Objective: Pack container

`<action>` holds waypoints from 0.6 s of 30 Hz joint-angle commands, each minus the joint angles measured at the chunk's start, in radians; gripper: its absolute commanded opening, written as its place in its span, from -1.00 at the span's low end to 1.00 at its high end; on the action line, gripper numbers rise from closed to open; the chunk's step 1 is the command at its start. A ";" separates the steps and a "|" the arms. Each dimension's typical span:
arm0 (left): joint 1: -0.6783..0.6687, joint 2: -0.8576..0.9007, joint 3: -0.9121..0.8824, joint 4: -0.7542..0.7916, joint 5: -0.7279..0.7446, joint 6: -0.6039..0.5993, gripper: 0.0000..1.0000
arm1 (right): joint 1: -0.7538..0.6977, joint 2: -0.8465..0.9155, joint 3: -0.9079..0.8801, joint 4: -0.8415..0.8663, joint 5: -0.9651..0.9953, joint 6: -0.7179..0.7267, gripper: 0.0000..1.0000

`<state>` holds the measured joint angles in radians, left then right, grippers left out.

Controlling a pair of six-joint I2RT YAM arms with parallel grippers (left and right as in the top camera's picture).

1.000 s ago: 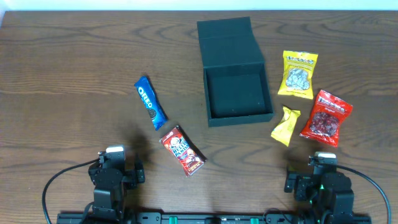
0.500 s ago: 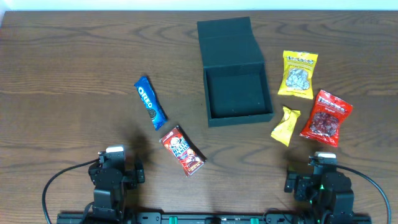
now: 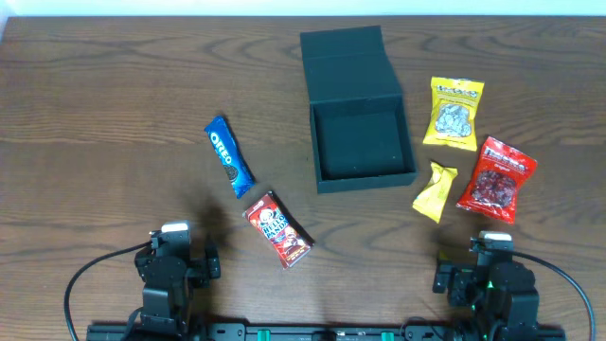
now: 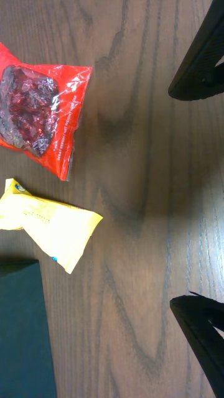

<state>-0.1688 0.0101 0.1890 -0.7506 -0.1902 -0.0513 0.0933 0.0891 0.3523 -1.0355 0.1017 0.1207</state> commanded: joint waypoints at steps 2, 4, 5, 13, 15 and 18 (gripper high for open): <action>-0.002 -0.006 -0.020 -0.015 -0.006 0.007 0.92 | -0.010 0.005 0.002 -0.005 0.006 -0.014 0.98; -0.002 -0.006 -0.020 -0.015 -0.007 0.007 0.91 | -0.008 0.033 0.022 -0.005 0.007 -0.014 0.98; -0.002 -0.006 -0.020 -0.015 -0.006 0.007 0.92 | -0.007 0.058 0.039 -0.005 0.010 -0.015 0.98; -0.002 -0.006 -0.020 -0.015 -0.007 0.007 0.91 | 0.010 0.309 0.240 0.064 0.026 -0.014 0.98; -0.002 -0.006 -0.020 -0.015 -0.006 0.007 0.91 | 0.011 0.372 0.301 0.065 0.041 -0.015 0.98; -0.002 -0.006 -0.020 -0.015 -0.006 0.007 0.91 | 0.011 0.476 0.420 0.066 0.078 -0.014 0.99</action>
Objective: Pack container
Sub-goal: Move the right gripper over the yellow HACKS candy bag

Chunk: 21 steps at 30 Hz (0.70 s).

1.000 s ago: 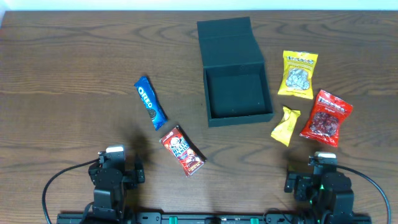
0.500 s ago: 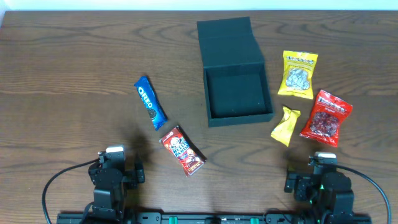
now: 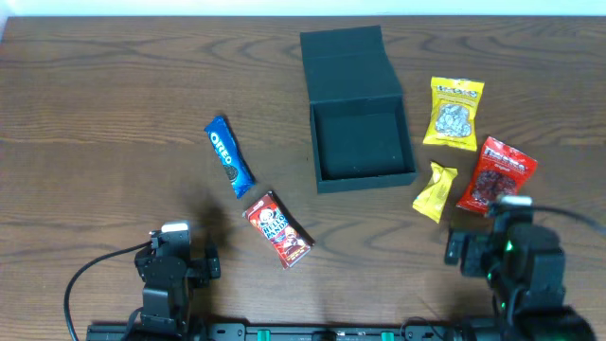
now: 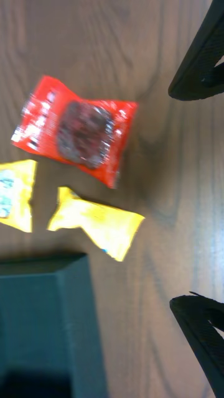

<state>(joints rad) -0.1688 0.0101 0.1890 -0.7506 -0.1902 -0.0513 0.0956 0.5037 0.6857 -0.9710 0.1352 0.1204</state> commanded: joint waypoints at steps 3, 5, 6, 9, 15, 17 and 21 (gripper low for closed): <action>-0.002 -0.006 -0.020 -0.015 -0.007 0.007 0.91 | 0.009 0.169 0.225 -0.016 0.044 -0.014 0.98; -0.002 -0.006 -0.020 -0.015 -0.007 0.007 0.91 | 0.009 0.261 0.357 -0.068 0.044 -0.014 0.98; -0.002 -0.006 -0.020 -0.015 -0.007 0.007 0.91 | 0.009 0.301 0.419 -0.094 0.044 -0.014 0.99; -0.002 -0.006 -0.020 -0.015 -0.006 0.007 0.92 | 0.009 0.385 0.538 -0.099 0.040 -0.013 0.98; -0.002 -0.006 -0.020 -0.015 -0.007 0.007 0.91 | 0.009 0.471 0.600 -0.047 0.040 0.013 0.98; -0.002 -0.006 -0.020 -0.015 -0.006 0.007 0.91 | 0.009 0.486 0.600 -0.055 0.041 0.057 0.98; -0.002 -0.006 -0.020 -0.015 -0.006 0.007 0.91 | 0.006 0.537 0.603 -0.074 0.042 0.141 0.98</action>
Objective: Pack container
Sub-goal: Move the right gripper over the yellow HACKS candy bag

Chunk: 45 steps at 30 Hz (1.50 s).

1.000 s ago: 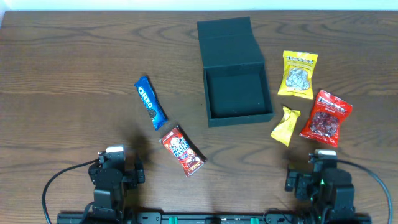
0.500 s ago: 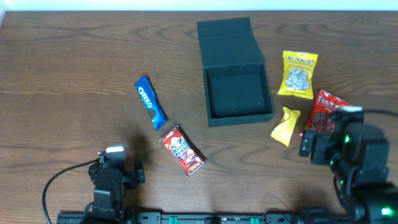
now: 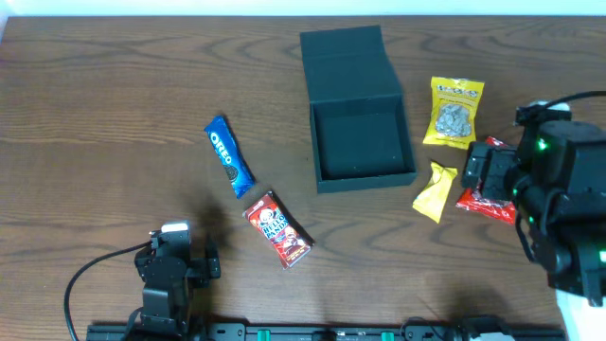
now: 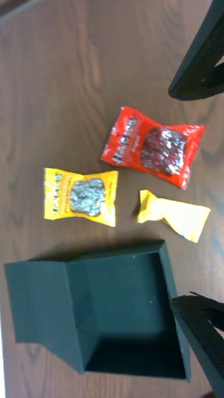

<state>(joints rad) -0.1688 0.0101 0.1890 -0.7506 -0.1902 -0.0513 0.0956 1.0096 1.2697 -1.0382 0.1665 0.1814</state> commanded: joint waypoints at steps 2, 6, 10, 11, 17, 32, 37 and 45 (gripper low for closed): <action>-0.002 -0.006 -0.020 -0.015 -0.006 0.007 0.91 | -0.015 0.077 0.034 -0.018 0.010 0.092 0.99; -0.002 -0.006 -0.020 -0.015 -0.007 0.007 0.91 | -0.071 0.230 0.109 -0.066 0.009 0.092 0.98; -0.002 -0.006 -0.020 -0.015 -0.006 0.007 0.91 | -0.119 0.416 0.230 -0.088 0.007 0.092 0.98; -0.002 -0.006 -0.020 -0.015 -0.006 0.007 0.91 | -0.130 0.474 0.276 -0.088 -0.015 0.091 0.98; -0.002 -0.006 -0.020 -0.015 -0.007 0.007 0.91 | -0.168 0.759 0.511 -0.076 -0.130 -0.030 0.98; -0.002 -0.006 -0.020 -0.015 -0.006 0.007 0.91 | -0.166 1.199 0.641 -0.002 -0.130 -0.068 0.98; -0.002 -0.006 -0.020 -0.015 -0.007 0.007 0.92 | -0.162 1.269 0.641 0.007 -0.130 -0.075 0.99; -0.002 -0.006 -0.020 -0.015 -0.006 0.007 0.92 | -0.144 1.331 0.641 0.014 -0.130 -0.075 0.99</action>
<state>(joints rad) -0.1688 0.0101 0.1890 -0.7506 -0.1902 -0.0513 -0.0608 2.3260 1.8931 -1.0275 0.0391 0.1207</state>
